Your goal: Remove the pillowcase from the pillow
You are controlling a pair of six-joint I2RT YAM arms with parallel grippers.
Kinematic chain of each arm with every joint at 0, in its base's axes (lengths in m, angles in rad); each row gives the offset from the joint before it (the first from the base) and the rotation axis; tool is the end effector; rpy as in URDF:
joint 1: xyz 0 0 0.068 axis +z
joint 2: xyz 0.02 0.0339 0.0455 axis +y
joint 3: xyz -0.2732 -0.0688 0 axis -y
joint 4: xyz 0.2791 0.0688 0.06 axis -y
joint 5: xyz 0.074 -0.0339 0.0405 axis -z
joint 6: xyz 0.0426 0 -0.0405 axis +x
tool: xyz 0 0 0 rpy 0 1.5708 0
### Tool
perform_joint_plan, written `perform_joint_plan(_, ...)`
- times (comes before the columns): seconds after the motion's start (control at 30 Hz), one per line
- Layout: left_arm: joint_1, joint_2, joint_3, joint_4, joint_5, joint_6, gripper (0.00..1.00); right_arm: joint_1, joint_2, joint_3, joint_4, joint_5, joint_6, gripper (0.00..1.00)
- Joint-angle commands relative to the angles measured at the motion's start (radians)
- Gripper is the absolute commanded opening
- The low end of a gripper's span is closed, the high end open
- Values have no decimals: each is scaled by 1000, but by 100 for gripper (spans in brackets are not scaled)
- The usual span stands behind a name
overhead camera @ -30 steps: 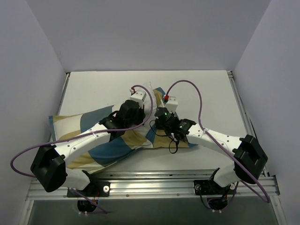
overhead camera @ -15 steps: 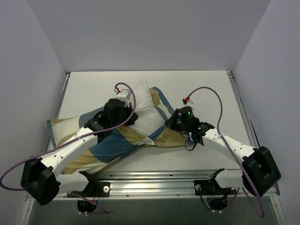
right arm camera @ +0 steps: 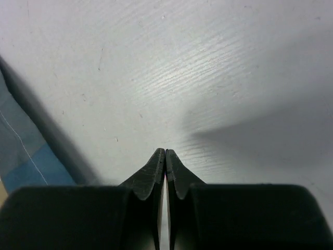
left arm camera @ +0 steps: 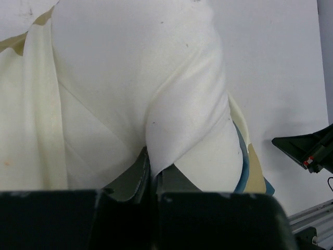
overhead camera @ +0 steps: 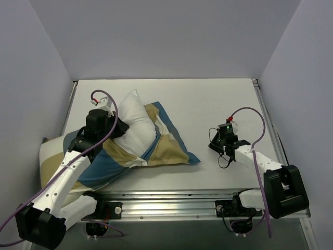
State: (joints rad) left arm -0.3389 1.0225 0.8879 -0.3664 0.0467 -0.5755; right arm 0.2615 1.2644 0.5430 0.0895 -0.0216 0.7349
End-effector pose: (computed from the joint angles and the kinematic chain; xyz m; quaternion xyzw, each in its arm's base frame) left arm 0.2488 -0.0898 0.3127 -0.0897 0.8555 -0.2430 0.4484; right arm 0.2711 0.0735 0.1658 0.2044 0.8680 0.2246 0.3928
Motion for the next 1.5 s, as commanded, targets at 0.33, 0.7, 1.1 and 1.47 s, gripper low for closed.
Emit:
perform_joint_plan(0.33,-103,114,2,109,59,-46,2,307,-88,261,-174,196,-72,27)
perform_joint_plan(0.7,-167,203,78,144,-22,-81,2,703,64,408,-228,452,187,42)
perform_joint_plan(1.1,-207,292,121,153,-62,-80,2,805,144,457,-246,564,250,44)
perform_joint_plan(1.47,-221,315,126,149,-79,-81,2,821,187,502,-283,608,254,44)
